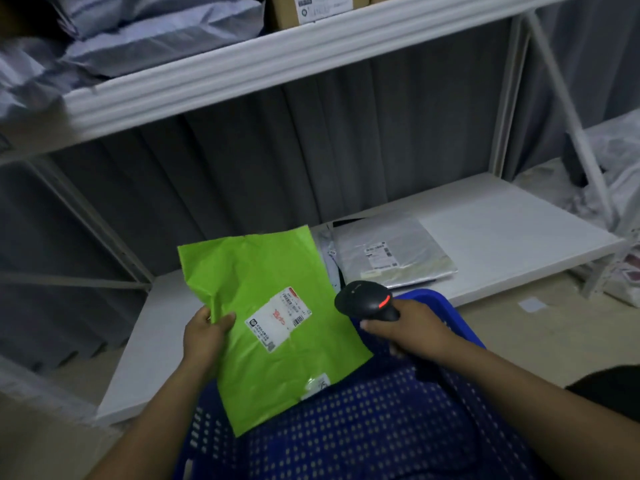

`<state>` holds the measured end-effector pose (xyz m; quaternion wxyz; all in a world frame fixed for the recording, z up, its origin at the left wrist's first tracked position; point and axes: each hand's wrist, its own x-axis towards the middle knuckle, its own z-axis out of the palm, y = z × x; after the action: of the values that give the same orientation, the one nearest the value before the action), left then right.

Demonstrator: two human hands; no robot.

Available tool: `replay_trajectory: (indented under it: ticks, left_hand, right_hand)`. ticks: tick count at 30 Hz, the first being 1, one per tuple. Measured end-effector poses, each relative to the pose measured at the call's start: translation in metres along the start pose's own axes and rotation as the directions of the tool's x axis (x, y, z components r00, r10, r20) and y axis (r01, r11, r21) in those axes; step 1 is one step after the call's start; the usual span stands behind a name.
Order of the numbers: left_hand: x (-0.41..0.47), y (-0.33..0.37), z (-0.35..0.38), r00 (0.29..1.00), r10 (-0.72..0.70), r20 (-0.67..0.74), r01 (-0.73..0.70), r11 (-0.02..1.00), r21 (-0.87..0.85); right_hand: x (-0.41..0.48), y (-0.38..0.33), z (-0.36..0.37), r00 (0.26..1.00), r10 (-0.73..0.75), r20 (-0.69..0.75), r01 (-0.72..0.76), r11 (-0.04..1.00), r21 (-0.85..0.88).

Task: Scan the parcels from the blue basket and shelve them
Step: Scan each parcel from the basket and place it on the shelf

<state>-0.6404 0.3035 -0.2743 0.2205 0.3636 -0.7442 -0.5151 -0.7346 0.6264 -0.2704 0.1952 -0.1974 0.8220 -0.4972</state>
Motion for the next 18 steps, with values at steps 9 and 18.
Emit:
replay_trajectory:
  ticks: [9,18]
  left_hand:
    - [0.075,0.026,0.104,0.981,-0.154,0.118,0.188,0.908,-0.373]
    - [0.155,0.069,0.291,0.953,-0.085,0.292,0.156,0.961,-0.230]
  right_hand:
    - [0.088,0.002,-0.062,0.984,0.119,-0.132,-0.090,0.975,0.203]
    - [0.132,0.050,-0.147,0.878,0.327,-0.349,-0.168,0.894,0.415]
